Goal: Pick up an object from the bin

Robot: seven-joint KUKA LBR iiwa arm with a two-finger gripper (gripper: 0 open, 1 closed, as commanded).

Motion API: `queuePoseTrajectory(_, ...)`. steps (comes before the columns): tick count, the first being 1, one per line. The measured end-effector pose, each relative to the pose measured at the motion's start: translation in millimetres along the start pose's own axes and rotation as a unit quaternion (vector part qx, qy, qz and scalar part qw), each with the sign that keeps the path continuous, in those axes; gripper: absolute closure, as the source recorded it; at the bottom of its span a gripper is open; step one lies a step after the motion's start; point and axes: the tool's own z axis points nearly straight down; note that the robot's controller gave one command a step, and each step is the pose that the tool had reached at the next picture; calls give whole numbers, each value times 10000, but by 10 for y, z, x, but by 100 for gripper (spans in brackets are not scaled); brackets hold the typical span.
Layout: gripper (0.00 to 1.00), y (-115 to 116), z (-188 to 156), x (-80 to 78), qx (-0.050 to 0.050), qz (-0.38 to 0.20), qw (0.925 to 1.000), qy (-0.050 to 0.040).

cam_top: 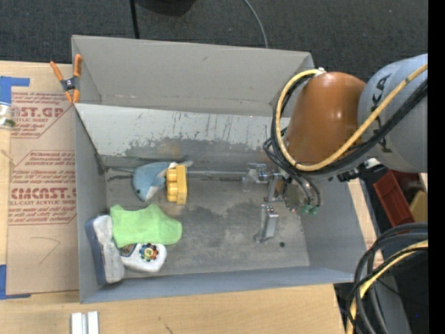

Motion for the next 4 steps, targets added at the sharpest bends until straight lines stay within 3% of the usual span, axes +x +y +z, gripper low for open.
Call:
queuePoseTrajectory(1, 0, 0, -46, -16, 0, 0, 10000, -41)
queuePoseTrajectory(2, 0, 288, 284, -209, 2, -26, 10000, -54)
queuePoseTrajectory(3, 0, 517, 684, -189, -10, 398, 9992, -42)
queuePoseTrajectory(4, 0, 688, 737, -373, 2, 92, 10000, -37)
